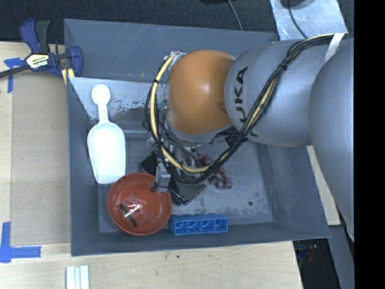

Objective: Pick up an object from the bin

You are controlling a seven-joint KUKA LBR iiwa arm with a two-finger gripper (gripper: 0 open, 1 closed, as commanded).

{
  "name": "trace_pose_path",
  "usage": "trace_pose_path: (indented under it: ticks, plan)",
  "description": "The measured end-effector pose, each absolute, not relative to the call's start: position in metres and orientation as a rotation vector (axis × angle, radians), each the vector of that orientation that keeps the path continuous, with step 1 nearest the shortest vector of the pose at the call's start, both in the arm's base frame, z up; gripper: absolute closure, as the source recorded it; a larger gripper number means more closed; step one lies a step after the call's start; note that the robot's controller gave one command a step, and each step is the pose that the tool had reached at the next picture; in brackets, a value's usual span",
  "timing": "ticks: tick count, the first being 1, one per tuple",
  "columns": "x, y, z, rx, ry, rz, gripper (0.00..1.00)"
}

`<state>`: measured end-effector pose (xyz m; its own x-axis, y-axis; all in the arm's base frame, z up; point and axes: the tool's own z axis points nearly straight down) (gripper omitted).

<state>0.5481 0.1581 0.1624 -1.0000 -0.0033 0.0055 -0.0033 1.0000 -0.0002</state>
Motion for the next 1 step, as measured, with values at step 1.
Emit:
trace_pose_path:
  ticks: [1]
  plan:
    - [0.55,0.1572,0.1674,-0.001,-3.144,-0.002,0.0]
